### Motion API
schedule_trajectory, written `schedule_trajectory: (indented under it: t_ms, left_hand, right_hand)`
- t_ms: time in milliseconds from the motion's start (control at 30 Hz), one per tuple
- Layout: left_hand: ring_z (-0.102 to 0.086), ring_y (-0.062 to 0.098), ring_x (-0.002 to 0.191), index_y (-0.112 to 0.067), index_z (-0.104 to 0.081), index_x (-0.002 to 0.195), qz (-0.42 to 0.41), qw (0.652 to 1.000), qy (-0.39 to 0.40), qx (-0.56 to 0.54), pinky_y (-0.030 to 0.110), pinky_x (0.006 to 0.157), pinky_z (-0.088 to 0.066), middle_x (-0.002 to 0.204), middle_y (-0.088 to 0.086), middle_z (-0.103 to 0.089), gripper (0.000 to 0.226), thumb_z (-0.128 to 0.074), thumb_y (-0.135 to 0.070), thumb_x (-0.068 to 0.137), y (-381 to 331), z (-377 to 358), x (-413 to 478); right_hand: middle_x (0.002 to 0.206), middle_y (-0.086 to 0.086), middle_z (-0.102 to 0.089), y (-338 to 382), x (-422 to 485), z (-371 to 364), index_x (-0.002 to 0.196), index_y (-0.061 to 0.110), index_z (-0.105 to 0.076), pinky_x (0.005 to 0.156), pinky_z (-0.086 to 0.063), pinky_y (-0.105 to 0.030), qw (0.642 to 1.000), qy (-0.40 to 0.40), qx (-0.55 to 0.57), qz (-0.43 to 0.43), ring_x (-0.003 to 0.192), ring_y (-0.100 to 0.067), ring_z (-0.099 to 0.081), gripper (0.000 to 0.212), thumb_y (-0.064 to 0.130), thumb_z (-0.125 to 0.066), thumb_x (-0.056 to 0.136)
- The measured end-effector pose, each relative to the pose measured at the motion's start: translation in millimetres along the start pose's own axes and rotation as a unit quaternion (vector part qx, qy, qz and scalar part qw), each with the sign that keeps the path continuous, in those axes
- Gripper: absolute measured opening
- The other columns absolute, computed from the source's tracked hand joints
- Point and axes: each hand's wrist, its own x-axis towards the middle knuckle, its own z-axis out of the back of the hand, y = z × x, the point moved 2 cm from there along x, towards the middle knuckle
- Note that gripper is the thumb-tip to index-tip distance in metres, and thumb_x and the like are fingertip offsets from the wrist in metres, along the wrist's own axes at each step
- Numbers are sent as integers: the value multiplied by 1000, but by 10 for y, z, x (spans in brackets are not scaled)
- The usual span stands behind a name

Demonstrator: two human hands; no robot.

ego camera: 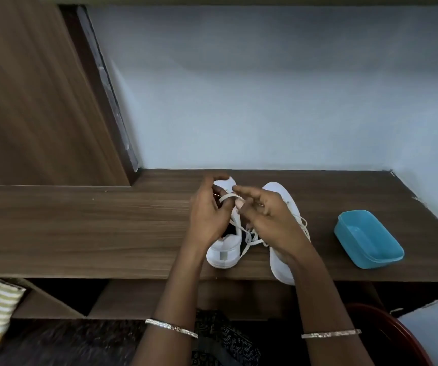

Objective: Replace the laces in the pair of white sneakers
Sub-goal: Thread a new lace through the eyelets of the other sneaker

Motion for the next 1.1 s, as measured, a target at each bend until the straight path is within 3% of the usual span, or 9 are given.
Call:
schedule_trajectory:
  t_ms: [133, 267, 467, 567, 700, 767, 867, 967, 1100]
  left_hand:
    - [-56, -4, 57, -15, -73, 96, -21, 994, 42, 100, 8, 54, -35, 64, -15, -59, 16, -65, -4, 87, 60, 142, -66]
    - [-59, 9, 64, -12, -73, 89, -7, 984, 24, 179, 20, 57, -31, 80, -2, -72, 12, -62, -8, 90, 166, 348, -113]
    - [-68, 20, 62, -20, -75, 82, 86, 989, 19, 119, 43, 63, -60, 67, -3, -70, 26, -55, -10, 94, 355, 557, -102]
    - [-67, 25, 58, -16, -75, 78, 121, 991, -20, 57, 47, 66, -60, 63, 2, -69, 27, -55, -12, 96, 326, 536, -67]
    - [-67, 29, 60, -8, -73, 78, 109, 993, -15, 47, 44, 66, -58, 65, 8, -69, 34, -55, -31, 96, 134, 350, -12]
    - [-63, 31, 56, -5, -69, 73, 68, 994, 8, 87, 38, 59, -52, 61, 10, -65, 44, -54, -41, 93, 57, 253, 37]
    - [-36, 20, 45, -13, -45, 51, -18, 989, 16, 149, 35, 53, -22, 44, 0, -38, 48, -58, -23, 96, -85, 167, 92]
    - [-49, 27, 54, -14, -57, 63, -87, 974, 29, 208, 36, 53, -28, 56, 8, -57, 30, -56, -17, 92, -77, 79, 223]
    - [-62, 30, 70, -10, -72, 91, -117, 962, 40, 245, 34, 57, -35, 75, 12, -68, 16, -59, -19, 91, 57, 5, 427]
  right_hand:
    - [74, 2, -74, 91, -112, 142, 99, 25, -78, 68, -52, -32, 997, -48, -51, 20, 71, -8, -67, 20, 27, -58, 100]
    - [93, 7, -77, 173, -230, 472, 96, 29, -79, 83, -52, -32, 989, -96, -102, 36, 92, -10, -69, 18, 26, -60, 98]
    - [83, 15, -73, 128, -304, 833, 95, 34, -75, 70, -44, -20, 980, -177, -93, 14, 66, 13, -60, 15, 27, -62, 97]
    - [81, 11, -72, 54, -206, 853, 94, 30, -76, 73, -47, -27, 960, -197, -197, -27, 73, 2, -65, 12, 28, -64, 94]
    - [107, 4, -73, 78, -24, 613, 102, 29, -75, 90, -52, -36, 894, -179, -411, -8, 104, -19, -66, 17, 28, -67, 87]
    - [111, 8, -70, 197, 25, 399, 113, 25, -71, 89, -48, -26, 938, -131, -317, 52, 105, -9, -63, 23, 29, -68, 90]
    - [108, 14, -68, 316, 134, 51, 121, 26, -63, 81, -46, -9, 997, -40, -70, 17, 98, 6, -63, 29, 35, -66, 94]
    - [104, 2, -70, 247, 324, -133, 116, 21, -62, 84, -59, -35, 996, -35, 39, -77, 88, -15, -70, 29, 42, -62, 95]
    - [74, -7, -58, 156, 471, -157, 105, 5, -65, 44, -42, -21, 980, 7, 101, -169, 44, -7, -46, 26, 30, -62, 98]
